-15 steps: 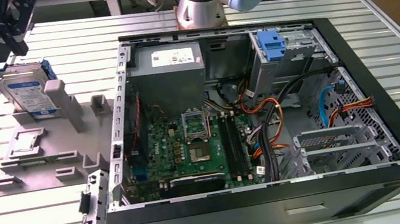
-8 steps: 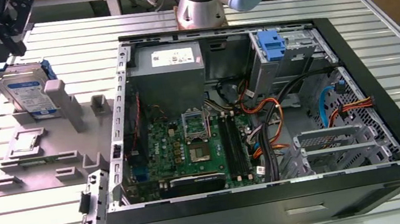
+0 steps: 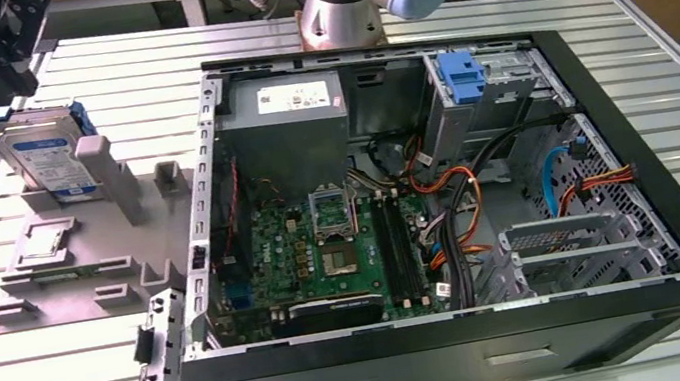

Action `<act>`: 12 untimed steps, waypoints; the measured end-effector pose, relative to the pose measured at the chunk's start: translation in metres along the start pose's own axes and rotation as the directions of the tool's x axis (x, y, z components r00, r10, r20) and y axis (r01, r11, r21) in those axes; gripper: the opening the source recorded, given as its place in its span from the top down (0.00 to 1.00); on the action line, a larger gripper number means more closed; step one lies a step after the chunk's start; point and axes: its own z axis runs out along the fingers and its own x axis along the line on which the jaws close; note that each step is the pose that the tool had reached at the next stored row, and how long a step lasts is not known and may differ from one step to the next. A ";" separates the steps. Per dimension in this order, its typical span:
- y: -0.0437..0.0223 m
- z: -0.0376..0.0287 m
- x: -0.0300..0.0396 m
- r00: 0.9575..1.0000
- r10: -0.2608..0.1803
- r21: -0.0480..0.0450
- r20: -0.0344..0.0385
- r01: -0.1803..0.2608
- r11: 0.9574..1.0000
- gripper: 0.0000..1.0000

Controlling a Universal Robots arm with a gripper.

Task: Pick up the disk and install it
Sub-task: 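Reach for the disk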

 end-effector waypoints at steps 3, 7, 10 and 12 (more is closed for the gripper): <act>-0.0001 0.0000 0.0031 1.000 0.000 0.000 0.000 0.000 1.000 0.89; -0.0001 0.0001 0.0074 1.000 0.000 0.000 -0.001 0.000 1.000 0.89; -0.0002 0.0001 0.0107 1.000 0.000 0.000 -0.001 0.000 1.000 0.89; -0.0003 0.0001 0.0124 1.000 0.000 0.000 -0.001 0.000 1.000 0.89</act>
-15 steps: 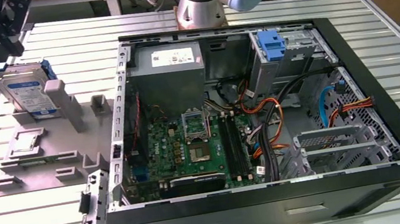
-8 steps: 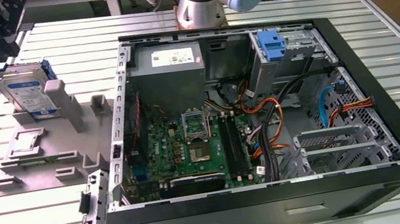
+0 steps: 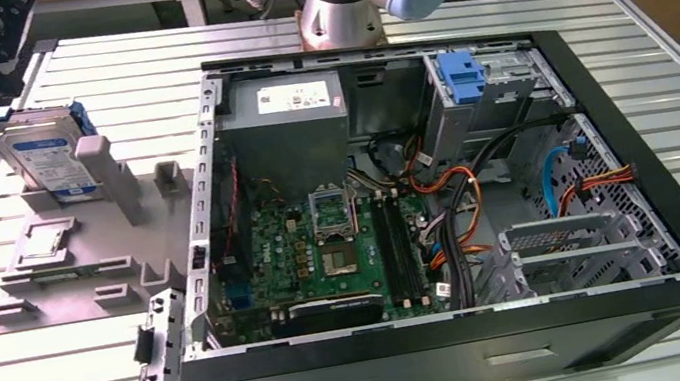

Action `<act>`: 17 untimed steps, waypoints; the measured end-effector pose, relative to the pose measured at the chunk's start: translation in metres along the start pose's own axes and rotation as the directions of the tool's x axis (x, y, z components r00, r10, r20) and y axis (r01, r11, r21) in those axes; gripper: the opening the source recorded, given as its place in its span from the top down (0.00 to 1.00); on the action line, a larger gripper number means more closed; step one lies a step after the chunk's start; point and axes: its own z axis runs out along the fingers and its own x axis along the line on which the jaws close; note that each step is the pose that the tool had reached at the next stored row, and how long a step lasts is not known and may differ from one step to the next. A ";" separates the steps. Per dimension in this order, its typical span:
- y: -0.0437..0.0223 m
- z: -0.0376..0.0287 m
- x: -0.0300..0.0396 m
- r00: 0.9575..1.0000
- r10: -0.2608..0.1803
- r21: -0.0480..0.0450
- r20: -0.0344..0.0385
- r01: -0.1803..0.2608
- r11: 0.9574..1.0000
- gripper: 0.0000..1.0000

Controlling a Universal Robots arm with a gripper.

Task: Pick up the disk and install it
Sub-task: 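Reach for the disk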

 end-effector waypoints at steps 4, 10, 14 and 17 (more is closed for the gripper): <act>-0.0001 0.0000 0.0010 1.000 0.000 0.000 0.000 0.000 1.000 0.89; -0.0002 0.0000 0.0031 1.000 0.000 0.000 0.000 0.000 1.000 0.89; -0.0005 0.0001 0.0064 1.000 0.000 0.000 0.000 0.000 1.000 0.89; -0.0007 0.0001 0.0093 1.000 0.000 0.000 0.000 0.000 1.000 0.89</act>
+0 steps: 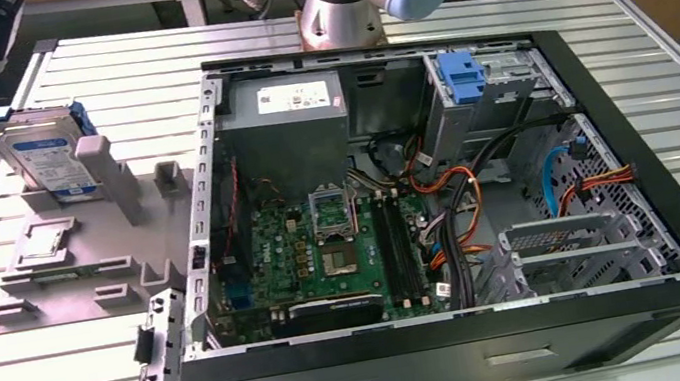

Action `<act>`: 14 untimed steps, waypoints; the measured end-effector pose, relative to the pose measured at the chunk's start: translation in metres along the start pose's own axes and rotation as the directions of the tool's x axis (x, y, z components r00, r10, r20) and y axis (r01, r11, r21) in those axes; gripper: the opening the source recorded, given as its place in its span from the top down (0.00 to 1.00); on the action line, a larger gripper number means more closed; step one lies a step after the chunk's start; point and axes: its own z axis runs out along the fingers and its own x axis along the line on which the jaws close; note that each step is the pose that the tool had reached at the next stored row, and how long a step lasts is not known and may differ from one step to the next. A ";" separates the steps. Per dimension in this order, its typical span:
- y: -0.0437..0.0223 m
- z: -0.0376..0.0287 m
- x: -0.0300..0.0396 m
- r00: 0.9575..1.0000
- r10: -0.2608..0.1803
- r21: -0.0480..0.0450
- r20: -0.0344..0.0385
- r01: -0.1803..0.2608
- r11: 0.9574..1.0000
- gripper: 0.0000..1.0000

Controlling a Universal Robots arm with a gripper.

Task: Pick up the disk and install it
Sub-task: 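Reach for the disk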

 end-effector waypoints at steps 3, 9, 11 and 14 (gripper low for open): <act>-0.0002 0.0000 0.0034 1.000 0.000 0.000 0.000 0.000 1.000 0.89; -0.0007 0.0001 0.0094 1.000 0.000 0.000 0.000 0.000 1.000 0.89; -0.0008 0.0002 0.0114 1.000 0.000 0.000 0.000 0.000 1.000 0.89; -0.0010 0.0004 0.0140 1.000 0.000 0.000 0.000 0.000 1.000 0.89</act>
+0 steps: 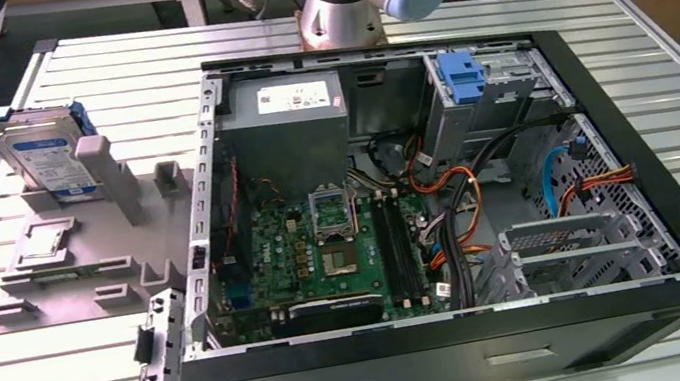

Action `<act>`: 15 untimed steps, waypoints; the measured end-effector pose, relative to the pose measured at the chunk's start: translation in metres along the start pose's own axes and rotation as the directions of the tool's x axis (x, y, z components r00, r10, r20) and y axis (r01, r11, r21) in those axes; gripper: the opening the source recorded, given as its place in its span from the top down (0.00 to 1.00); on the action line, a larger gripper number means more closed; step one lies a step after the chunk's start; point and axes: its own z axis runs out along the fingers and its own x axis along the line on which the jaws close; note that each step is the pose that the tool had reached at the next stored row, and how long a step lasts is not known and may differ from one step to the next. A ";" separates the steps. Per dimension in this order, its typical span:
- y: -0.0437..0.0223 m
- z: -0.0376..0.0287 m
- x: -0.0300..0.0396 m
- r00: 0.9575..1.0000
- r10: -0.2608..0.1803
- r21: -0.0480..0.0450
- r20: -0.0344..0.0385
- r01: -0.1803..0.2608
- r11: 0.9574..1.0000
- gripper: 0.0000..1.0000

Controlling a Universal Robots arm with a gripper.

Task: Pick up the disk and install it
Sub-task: 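Reach for the disk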

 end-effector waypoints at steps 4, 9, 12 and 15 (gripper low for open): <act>-0.0001 0.0001 0.0032 1.000 0.000 0.000 0.000 0.000 1.000 0.89; -0.0002 0.0001 0.0041 1.000 0.000 0.000 0.000 0.000 1.000 0.89; -0.0002 0.0001 0.0042 1.000 0.000 0.000 0.000 0.000 1.000 0.89; -0.0002 0.0001 0.0042 1.000 0.000 0.000 0.000 0.000 1.000 0.89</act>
